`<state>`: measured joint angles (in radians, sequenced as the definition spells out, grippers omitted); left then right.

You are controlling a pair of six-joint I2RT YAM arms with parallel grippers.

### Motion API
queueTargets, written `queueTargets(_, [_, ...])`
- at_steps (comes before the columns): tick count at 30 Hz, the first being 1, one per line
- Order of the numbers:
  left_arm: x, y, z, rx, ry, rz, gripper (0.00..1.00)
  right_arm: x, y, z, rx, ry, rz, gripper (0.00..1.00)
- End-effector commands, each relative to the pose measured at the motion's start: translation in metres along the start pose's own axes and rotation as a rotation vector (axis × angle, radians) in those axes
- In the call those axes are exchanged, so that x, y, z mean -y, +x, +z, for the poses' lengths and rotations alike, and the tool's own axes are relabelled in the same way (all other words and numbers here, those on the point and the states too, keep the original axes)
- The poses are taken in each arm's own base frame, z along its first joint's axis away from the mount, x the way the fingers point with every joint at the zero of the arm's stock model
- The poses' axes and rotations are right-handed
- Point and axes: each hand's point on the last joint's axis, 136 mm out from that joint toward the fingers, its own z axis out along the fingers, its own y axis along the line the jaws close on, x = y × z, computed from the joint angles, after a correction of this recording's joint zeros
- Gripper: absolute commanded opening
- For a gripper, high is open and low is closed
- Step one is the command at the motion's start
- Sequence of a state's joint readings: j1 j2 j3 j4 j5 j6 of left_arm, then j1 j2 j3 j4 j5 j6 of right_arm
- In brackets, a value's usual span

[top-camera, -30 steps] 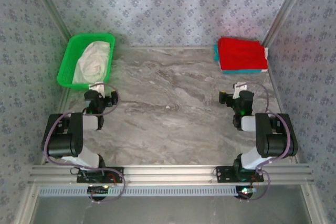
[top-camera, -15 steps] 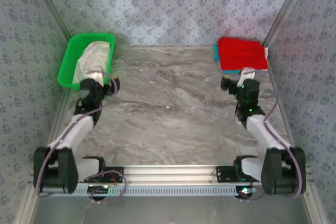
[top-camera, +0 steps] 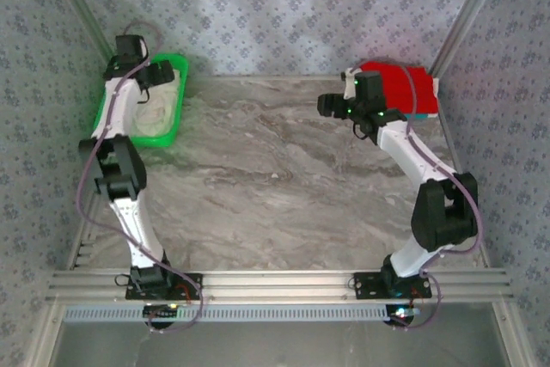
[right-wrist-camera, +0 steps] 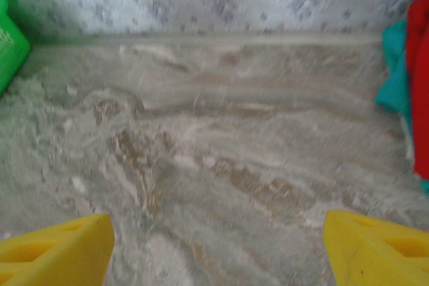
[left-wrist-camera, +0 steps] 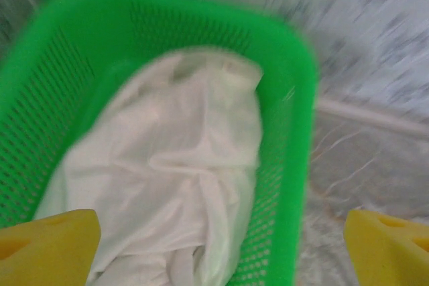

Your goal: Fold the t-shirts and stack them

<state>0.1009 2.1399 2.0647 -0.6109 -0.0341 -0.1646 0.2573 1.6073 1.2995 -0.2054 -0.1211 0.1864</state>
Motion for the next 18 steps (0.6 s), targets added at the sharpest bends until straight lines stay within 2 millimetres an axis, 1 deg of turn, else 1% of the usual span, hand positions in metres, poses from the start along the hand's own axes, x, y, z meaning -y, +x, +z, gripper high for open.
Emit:
queueTargets(1, [-0.017, 0.020, 0.008, -0.160, -0.062, 0.028, 0.95, -0.005, -0.003, -0.008, -0.022, 0.017, -0.012, 0.84])
queueTargets(3, [-0.029, 0.023, 0.029, -0.186, -0.104, 0.014, 0.95, -0.002, 0.002, -0.010, -0.028, 0.025, -0.008, 0.84])
queueTargets(6, [-0.044, 0.033, 0.064, -0.220, -0.113, -0.026, 0.96, 0.000, 0.011, -0.012, -0.037, 0.033, -0.022, 0.84])
queueTargets(9, [-0.050, 0.042, 0.090, -0.234, -0.104, -0.031, 0.91, 0.004, 0.016, -0.014, -0.051, 0.061, -0.041, 0.84])
queueTargets(11, [-0.050, 0.047, 0.103, -0.232, -0.086, -0.034, 0.83, 0.008, 0.016, -0.016, -0.053, 0.079, -0.046, 0.84])
queueTargets(13, [-0.048, 0.047, 0.112, -0.220, -0.065, -0.041, 0.71, 0.012, 0.015, -0.017, -0.050, 0.097, -0.045, 0.84])
queueTargets(14, [-0.048, 0.046, 0.115, -0.212, -0.056, -0.042, 0.61, 0.012, 0.014, -0.018, -0.047, 0.097, -0.045, 0.84])
queueTargets(15, [-0.047, 0.044, 0.117, -0.201, -0.050, -0.041, 0.46, 0.012, 0.013, -0.017, -0.047, 0.095, -0.046, 0.84])
queueTargets(16, [-0.048, 0.039, 0.116, -0.187, -0.050, -0.046, 0.27, 0.011, 0.010, -0.018, -0.041, 0.092, -0.048, 0.84])
queueTargets(17, [-0.048, 0.034, 0.111, -0.178, -0.048, -0.054, 0.13, 0.010, 0.008, -0.017, -0.039, 0.092, -0.048, 0.84])
queueTargets(18, [-0.047, 0.024, 0.102, -0.159, -0.045, -0.065, 0.01, 0.008, 0.006, -0.017, -0.040, 0.087, -0.049, 0.84])
